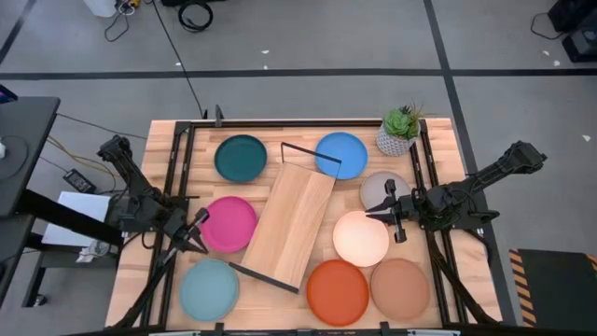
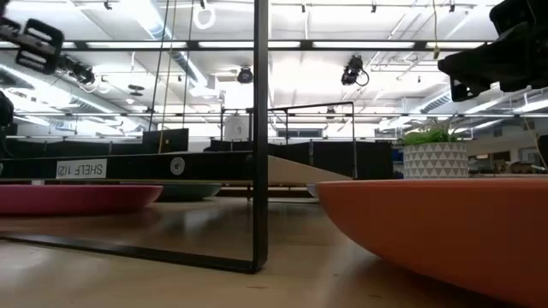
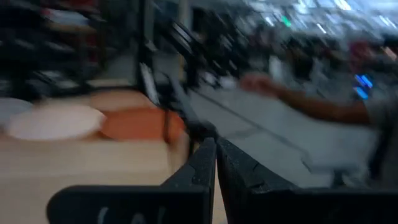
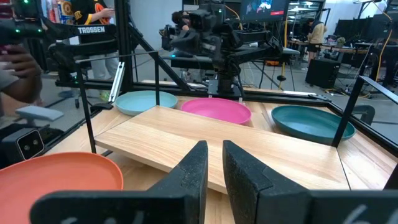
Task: Place and stack plates onto a shelf
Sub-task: Put the gray plate on the shelf
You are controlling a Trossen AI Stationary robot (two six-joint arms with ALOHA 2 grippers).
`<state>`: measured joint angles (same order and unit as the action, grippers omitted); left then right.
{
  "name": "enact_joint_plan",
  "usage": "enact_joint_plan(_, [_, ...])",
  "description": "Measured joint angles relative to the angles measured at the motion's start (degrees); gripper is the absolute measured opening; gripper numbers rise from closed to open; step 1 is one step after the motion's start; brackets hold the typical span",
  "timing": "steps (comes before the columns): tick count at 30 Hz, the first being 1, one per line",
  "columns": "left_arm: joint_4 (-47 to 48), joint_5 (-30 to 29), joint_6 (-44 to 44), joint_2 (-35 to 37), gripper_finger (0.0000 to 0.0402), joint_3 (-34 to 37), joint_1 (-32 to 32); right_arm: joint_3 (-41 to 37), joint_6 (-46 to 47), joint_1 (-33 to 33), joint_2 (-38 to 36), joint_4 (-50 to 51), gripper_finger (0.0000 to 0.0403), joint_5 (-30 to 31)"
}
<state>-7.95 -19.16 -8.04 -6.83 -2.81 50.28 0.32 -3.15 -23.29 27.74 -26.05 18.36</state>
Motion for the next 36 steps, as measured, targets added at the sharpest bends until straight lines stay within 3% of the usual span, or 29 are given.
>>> enact_joint_plan(5, [-6.1, -1.2, -5.7, 0.0, 0.0023, 0.0, 0.0, 0.0, 0.0, 0.0, 0.0, 0.0, 0.0056, 0.0])
enact_joint_plan(12, [-8.1, -2.4, 4.3, 0.0, 0.0023, 0.0, 0.0, 0.0, -10.1, 0.3, 0.0, -0.7, 0.0056, 0.0])
enact_joint_plan(19, [-17.7, -15.8, 12.3, 0.0, 0.0023, 0.0, -0.9, 0.0, -12.0, 0.5, 0.0, -6.3, 0.0056, 1.4])
enact_joint_plan(23, [-22.5, -21.4, 16.2, 0.0, 0.0023, 0.0, -4.4, 0.0, -8.2, 1.6, 0.2, -11.0, 0.0056, 4.6])
enact_joint_plan(28, [-24.4, -22.2, 15.9, 0.0, 0.0023, 0.0, -10.9, 0.5, 0.9, 5.8, 1.2, -16.3, 0.0056, 9.5])
enact_joint_plan(36, [-24.8, -22.2, 12.6, -0.2, 0.0023, 0.0, -18.4, 8.5, 5.6, 13.4, 8.0, -2.0, 0.0056, 4.2])
